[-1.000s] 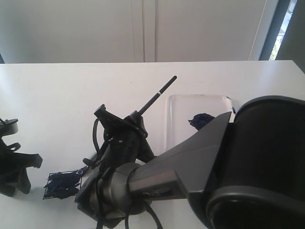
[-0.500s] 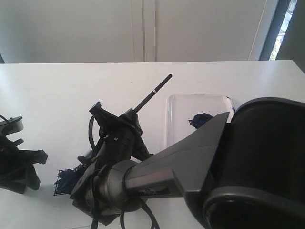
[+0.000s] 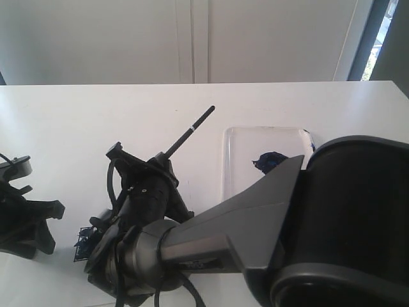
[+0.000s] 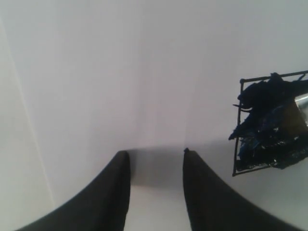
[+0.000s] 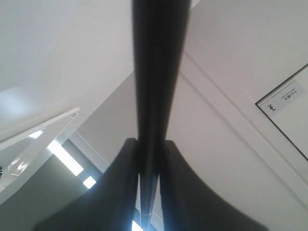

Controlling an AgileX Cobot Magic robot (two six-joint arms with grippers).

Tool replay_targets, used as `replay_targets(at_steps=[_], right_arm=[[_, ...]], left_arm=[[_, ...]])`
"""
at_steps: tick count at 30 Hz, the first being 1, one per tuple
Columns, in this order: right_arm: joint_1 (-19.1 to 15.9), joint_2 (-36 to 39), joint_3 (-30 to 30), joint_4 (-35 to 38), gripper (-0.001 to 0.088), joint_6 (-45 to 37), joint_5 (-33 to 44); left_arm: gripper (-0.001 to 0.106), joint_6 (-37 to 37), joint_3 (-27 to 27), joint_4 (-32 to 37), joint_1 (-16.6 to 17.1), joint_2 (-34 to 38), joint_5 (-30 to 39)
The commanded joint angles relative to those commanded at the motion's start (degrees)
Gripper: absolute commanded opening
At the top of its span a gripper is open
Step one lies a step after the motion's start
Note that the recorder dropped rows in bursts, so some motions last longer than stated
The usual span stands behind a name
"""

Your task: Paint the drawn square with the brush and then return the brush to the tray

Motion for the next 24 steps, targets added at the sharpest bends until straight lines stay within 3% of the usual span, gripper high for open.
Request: replay_targets(at_steps=[24], right_arm=[[-1.47, 2.22, -3.63, 4.81, 0.0, 0.0, 2.99]], left_arm=[[0.043, 1.2, 0.0, -1.2, 0.0, 0.0, 0.18]])
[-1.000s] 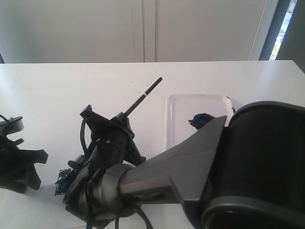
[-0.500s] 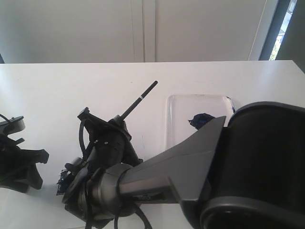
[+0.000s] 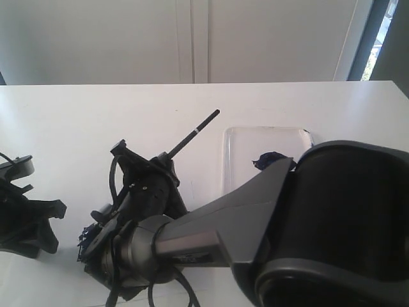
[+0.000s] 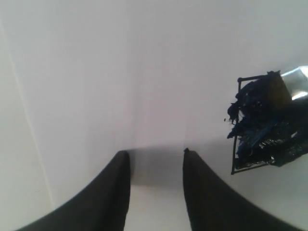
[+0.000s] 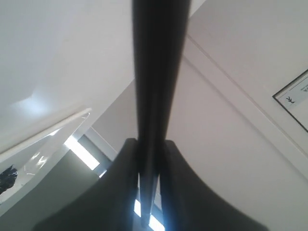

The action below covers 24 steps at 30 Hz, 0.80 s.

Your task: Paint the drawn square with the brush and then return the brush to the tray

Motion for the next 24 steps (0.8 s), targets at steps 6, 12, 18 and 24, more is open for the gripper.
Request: replay_targets(at_steps=[6, 12, 18, 24], right_arm=[[0.52, -0.1, 0.0, 1.53, 0.0, -1.27, -1.33], [1.74, -0.1, 0.0, 3.72, 0.0, -2.17, -2.1], [2.61, -0.47, 0.0, 4.86, 0.0, -2.17, -2.1], [2.72, -1.37, 0.45, 6.14, 0.0, -2.17, -0.28]], left_arm=[[0.043, 0.0, 0.0, 0.0, 0.0, 0.0, -0.12], [0.043, 0.0, 0.0, 0.0, 0.0, 0.0, -0.34], [0.043, 0.0, 0.0, 0.0, 0.0, 0.0, -0.34], [0.043, 0.0, 0.0, 0.0, 0.0, 0.0, -0.34]])
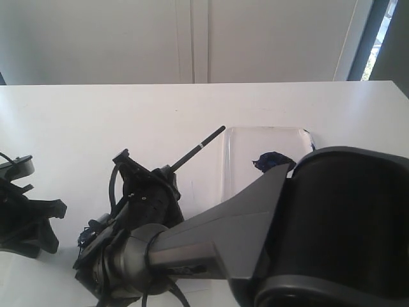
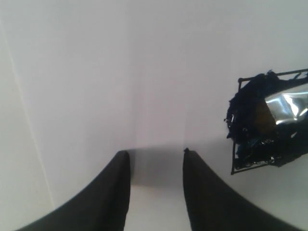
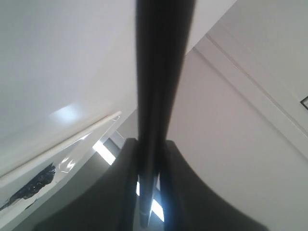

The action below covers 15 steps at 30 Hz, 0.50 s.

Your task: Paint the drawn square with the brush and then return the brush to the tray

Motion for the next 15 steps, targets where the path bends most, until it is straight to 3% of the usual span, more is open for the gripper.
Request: replay_targets(at_steps=[15], right_arm=[[-0.14, -9.61, 1.29, 7.74, 0.0, 0.65, 3.73]], left_arm=[[0.043, 0.33, 0.0, 0.0, 0.0, 0.0, -0.33]])
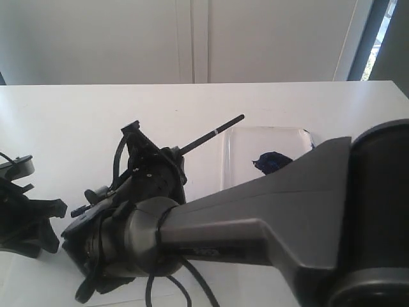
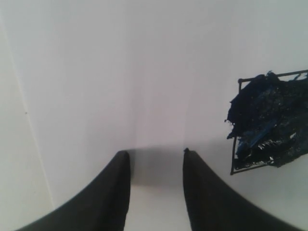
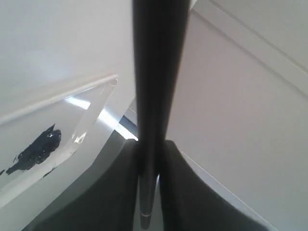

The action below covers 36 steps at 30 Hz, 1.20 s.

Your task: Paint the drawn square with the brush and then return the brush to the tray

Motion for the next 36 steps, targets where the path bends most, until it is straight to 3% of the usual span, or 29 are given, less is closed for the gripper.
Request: replay_targets(at_steps=[4, 7, 12, 19, 36], right_arm=[[-0.93, -4.55, 2.58, 2.88, 0.0, 0.0, 0.0], [-1.32, -7.4, 4.45, 9.35, 0.0, -2.22, 0.0], [-1.09, -7.16, 9.41, 13.09, 0.0, -1.82, 0.0], [-1.0, -2.86, 11.5, 9.59, 0.0, 1.88, 0.0], [-1.11, 2.98, 10.08, 3.11, 0.0, 1.3, 0.0]], left_arm=[[0.043, 0.95, 0.0, 0.0, 0.0, 0.0, 0.08], [0.043, 0.95, 0.0, 0.0, 0.0, 0.0, 0.08], [0.043, 0.95, 0.0, -1.28, 0.0, 0.0, -0.04], [0.043, 1.08, 0.0, -1.41, 0.0, 0.0, 0.33], [0.043, 1.6, 0.0, -1.43, 0.0, 0.0, 0.96]])
